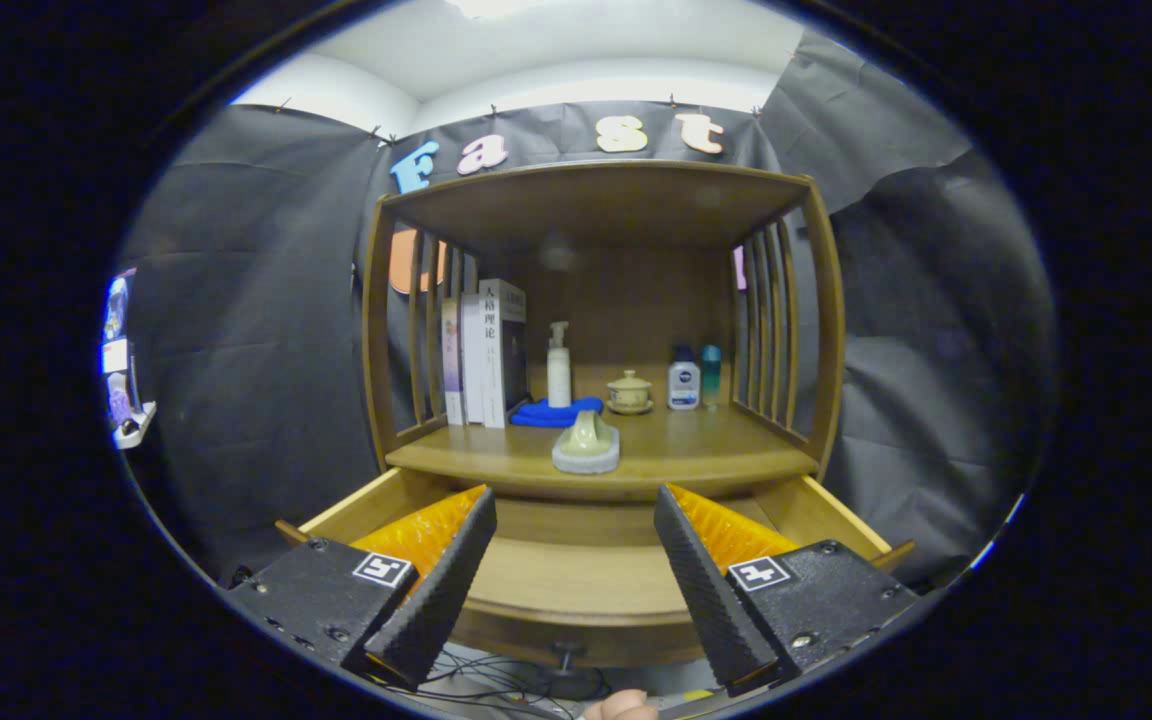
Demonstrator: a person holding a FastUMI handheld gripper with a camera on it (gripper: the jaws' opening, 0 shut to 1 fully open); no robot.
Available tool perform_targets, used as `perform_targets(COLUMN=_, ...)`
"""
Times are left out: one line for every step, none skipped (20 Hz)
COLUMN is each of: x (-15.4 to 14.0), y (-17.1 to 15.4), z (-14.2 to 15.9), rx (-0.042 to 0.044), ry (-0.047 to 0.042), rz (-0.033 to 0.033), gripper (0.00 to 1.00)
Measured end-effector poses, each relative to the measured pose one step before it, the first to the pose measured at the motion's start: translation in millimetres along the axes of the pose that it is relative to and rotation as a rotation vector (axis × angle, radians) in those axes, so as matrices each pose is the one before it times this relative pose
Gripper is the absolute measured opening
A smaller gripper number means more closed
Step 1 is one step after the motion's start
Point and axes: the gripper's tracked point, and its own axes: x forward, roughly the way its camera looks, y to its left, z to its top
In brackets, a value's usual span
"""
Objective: Pull open the drawer, take out the items inside it, and place them on the countertop above the cabinet.
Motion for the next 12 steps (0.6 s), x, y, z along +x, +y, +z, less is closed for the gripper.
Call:
perform_targets(x=-5.74, y=-1.15, z=-5.82, rx=0.01027, ry=-0.00809, rz=-0.00697, gripper=1.0)
perform_targets(x=-3.18, y=0.19, z=-5.05, rx=0.00707, ry=-0.01228, rz=0.00185, gripper=1.0)
perform_targets(x=-3.48, y=-1.72, z=-6.69, rx=-0.00359, ry=0.00029, rz=-0.0001, gripper=1.0)
perform_targets(x=-4.28, y=-3.03, z=-6.42, rx=-0.0003, ry=-0.00134, rz=-0.00369, gripper=1.0)
perform_targets(x=-3.39, y=-1.2, z=-4.22, rx=-0.00307, ry=-0.00071, rz=-0.00084, gripper=1.0)
perform_targets(x=-3.79, y=0.64, z=-4.49, rx=-0.00547, ry=-0.00129, rz=0.00194, gripper=1.0)
perform_targets(x=-3.3, y=1.23, z=-5.53, rx=-0.00566, ry=-0.00163, rz=0.00037, gripper=1.0)
perform_targets(x=-2.82, y=2.22, z=-5.72, rx=-0.00918, ry=0.00109, rz=0.00174, gripper=1.0)
perform_targets(x=-1.67, y=1.31, z=-8.71, rx=-0.01115, ry=0.00799, rz=-0.00358, gripper=1.0)
perform_targets(x=-1.43, y=-0.8, z=-10.38, rx=-0.01042, ry=0.01589, rz=-0.0084, gripper=1.0)
perform_targets(x=-1.4, y=1.2, z=-8.15, rx=0.00208, ry=0.00897, rz=-0.00451, gripper=1.0)
perform_targets(x=-0.94, y=3.07, z=-6.96, rx=0.0048, ry=0.00474, rz=0.00265, gripper=1.0)
